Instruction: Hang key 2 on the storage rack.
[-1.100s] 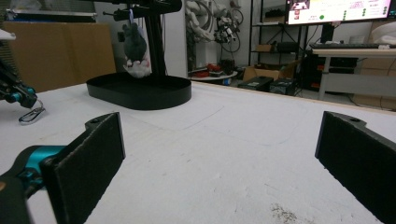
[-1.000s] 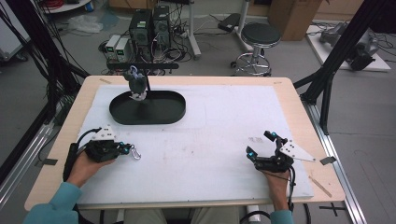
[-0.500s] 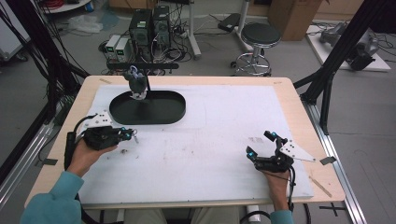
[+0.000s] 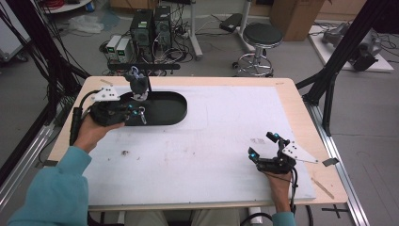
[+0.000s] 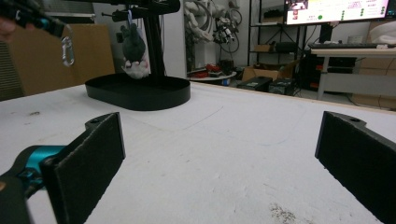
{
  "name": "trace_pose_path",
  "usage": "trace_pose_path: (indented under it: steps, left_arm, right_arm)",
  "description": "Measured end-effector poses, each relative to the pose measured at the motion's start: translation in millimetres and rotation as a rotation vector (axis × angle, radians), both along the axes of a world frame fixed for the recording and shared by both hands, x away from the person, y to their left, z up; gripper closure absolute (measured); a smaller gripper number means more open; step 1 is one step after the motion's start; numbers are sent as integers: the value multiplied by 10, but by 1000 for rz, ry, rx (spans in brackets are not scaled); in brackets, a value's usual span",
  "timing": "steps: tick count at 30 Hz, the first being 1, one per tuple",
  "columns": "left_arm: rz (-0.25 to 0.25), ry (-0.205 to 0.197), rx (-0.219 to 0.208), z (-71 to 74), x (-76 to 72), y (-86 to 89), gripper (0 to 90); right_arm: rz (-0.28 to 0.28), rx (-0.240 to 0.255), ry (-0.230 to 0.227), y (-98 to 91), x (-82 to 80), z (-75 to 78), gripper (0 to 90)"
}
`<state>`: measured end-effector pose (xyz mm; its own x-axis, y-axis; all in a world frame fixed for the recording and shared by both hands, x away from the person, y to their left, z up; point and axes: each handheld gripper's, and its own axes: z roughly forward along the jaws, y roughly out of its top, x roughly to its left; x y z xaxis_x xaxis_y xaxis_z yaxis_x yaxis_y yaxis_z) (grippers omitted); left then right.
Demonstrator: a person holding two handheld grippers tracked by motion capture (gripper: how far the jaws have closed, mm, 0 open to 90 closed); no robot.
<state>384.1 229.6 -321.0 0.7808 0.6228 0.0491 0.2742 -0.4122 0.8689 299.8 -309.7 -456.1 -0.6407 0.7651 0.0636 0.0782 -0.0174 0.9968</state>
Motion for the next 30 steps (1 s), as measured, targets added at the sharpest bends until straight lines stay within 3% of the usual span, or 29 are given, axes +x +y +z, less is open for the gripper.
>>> trace_pose_path:
  steps: [6, 11, 21, 30]
  left_arm:
    - [-7, -29, 10, 288, 204, -119, 883]
    - [1, -35, 8, 441, 368, -191, 883]
    - [40, -16, 15, 534, 655, -160, 883]
    - [58, 2, 27, 552, 811, -144, 883]
  right_arm:
    - [1, -2, -2, 0, -5, -1, 7]
    - [-2, 4, -7, -3, 1, -2, 7]
    - [2, 3, -8, -2, -3, -3, 7]
    - [-4, 0, -13, -7, 4, -2, 7]
